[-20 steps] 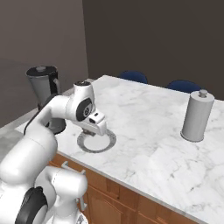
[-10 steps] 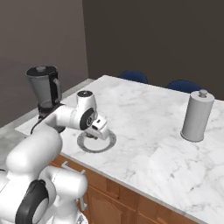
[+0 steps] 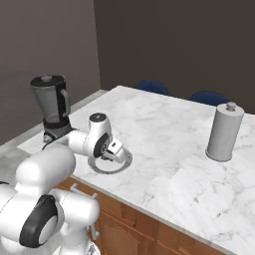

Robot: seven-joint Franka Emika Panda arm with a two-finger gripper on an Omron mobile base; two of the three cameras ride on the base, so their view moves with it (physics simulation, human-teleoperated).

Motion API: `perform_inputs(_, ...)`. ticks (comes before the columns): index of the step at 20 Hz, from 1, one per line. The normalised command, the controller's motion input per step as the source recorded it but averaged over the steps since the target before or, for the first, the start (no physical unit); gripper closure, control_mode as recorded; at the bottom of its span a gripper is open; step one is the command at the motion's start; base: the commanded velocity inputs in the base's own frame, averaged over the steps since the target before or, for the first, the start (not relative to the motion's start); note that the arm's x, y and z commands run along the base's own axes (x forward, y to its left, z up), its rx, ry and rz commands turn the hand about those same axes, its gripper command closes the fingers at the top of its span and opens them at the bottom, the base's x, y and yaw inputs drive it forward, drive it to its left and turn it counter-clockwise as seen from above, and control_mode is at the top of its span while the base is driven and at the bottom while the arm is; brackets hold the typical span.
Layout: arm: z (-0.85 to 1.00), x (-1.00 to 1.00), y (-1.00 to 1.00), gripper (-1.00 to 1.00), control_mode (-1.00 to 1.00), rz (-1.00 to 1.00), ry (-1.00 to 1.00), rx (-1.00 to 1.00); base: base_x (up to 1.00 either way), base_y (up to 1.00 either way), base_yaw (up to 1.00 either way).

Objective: Pick the banana and mango from the fridge and place them on the plate next to the blender to make a fruit smoothie.

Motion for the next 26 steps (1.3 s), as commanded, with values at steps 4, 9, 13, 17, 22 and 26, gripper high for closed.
perform_inputs(4,-0.32,0.34,-0.05,1.0,-1.0,0.0,-0.07,0.0,0.0,0.0,0.0)
perform_inputs(9,-0.32,0.34,-0.12,-1.0,-1.0,0.0,-0.06,0.0,0.0,0.0,0.0)
perform_inputs(13,-0.08,0.29,-0.03,-1.0,-1.0,0.0,0.0,0.0,0.0,0.0,0.0)
perform_inputs(17,0.18,0.08,0.0,-1.0,-1.0,-0.01,0.03,0.0,0.0,0.0,0.0)
perform_inputs(22,0.69,0.0,0.04,-1.0,-1.0,-0.05,0.08,0.0,0.0,0.0,0.0)
perform_inputs(26,0.93,-0.15,0.09,-1.0,-1.0,-0.06,0.08,0.0,0.0,0.0,0.0)
